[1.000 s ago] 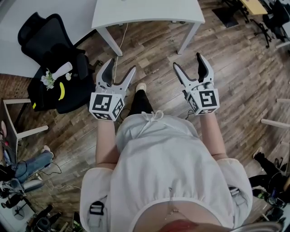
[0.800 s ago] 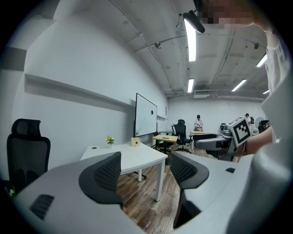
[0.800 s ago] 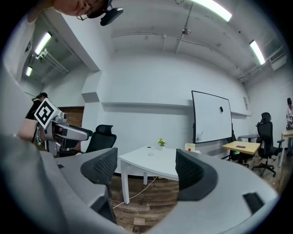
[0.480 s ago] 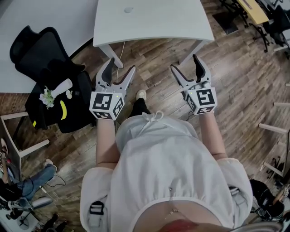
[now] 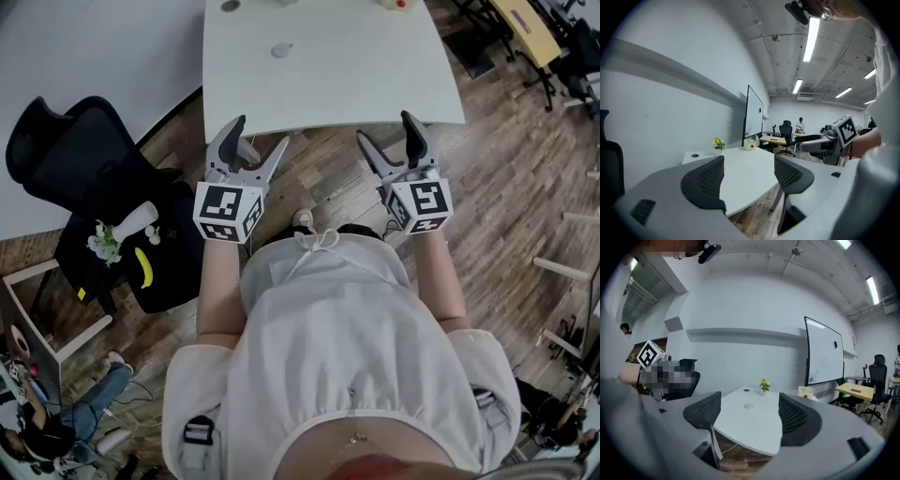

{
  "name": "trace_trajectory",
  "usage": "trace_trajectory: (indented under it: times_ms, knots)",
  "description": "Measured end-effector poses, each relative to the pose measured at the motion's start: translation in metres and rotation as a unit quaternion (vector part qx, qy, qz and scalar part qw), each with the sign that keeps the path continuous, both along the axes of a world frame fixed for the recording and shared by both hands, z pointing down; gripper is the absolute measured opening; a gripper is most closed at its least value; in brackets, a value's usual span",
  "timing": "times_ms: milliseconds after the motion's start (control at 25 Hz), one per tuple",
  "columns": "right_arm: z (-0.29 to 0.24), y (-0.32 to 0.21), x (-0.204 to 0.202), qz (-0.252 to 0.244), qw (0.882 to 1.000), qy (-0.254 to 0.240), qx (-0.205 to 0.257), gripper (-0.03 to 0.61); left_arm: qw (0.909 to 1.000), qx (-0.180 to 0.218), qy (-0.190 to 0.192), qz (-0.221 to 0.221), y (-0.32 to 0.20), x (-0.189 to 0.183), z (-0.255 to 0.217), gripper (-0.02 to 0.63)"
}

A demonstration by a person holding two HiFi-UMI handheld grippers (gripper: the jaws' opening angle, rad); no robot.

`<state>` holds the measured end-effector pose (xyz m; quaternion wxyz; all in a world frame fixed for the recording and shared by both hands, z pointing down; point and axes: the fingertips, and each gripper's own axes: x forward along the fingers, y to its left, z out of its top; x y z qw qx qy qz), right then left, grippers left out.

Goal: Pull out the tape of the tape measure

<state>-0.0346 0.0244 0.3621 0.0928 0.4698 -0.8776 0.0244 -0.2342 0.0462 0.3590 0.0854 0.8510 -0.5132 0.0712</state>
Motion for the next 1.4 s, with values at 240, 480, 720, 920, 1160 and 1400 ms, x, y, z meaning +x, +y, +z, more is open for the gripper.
trace_trajectory:
  times_ms: [240,480,720,920,1160,1400]
  knots:
    - [0.02,-0.06,-0.003,-0.005,1.0,0.014,-0.026,0.376,0.9992,-0.038,-0.001,0.006,-0.06,0.0,0.03,0.331]
    - [0.038,-0.139,0.008,-0.027,0.999,0.019,-0.043,0.365,0.9962,-0.08,-0.034,0.002,-0.13,0.014,0.063,0.331]
    - [0.055,-0.231,0.019,-0.054,0.996,0.021,-0.062,0.357,0.991,-0.118,-0.058,-0.027,-0.213,0.024,0.091,0.332]
    - [0.084,-0.281,0.024,-0.079,0.992,0.025,-0.097,0.357,0.9803,-0.172,-0.087,-0.044,-0.262,0.025,0.134,0.333]
    - [0.121,-0.326,0.026,-0.104,0.986,0.028,-0.125,0.357,0.9588,-0.245,-0.14,-0.028,-0.308,0.02,0.194,0.337]
    - [0.149,-0.349,0.024,-0.124,0.98,0.034,-0.151,0.354,0.9316,-0.313,-0.185,0.002,-0.33,0.011,0.24,0.339]
